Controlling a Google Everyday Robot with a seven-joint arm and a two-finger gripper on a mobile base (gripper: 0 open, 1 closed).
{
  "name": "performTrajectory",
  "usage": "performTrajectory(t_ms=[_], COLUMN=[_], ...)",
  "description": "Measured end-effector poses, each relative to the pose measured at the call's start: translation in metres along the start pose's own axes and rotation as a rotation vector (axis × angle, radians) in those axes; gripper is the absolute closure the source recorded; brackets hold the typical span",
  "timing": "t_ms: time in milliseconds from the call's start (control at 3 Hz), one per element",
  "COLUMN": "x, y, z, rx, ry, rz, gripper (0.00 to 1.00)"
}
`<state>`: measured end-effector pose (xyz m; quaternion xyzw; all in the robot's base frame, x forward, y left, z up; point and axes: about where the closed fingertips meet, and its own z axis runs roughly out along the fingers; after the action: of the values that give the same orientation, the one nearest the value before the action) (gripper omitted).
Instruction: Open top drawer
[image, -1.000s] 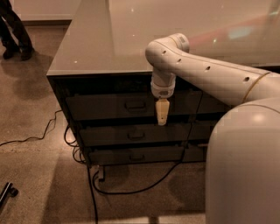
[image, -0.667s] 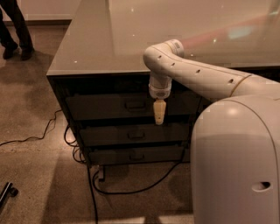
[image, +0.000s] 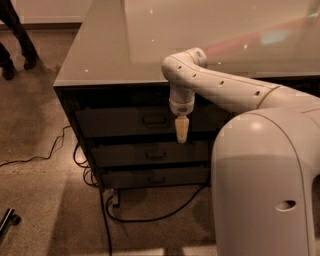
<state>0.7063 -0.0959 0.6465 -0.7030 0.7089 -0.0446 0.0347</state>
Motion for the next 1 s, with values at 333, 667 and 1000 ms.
performTrajectory(t_ms=[333,667,1000], x=[0.004,0.01,0.01], y=[0.008,0.019,0.018], z=[0.001,-0.003,-0.012], rx=[-0.014,-0.028,-0.028], ry=[0.018,0.037,0.037], rz=[0.0,0.004,0.004], gripper=[0.28,0.51,0.74])
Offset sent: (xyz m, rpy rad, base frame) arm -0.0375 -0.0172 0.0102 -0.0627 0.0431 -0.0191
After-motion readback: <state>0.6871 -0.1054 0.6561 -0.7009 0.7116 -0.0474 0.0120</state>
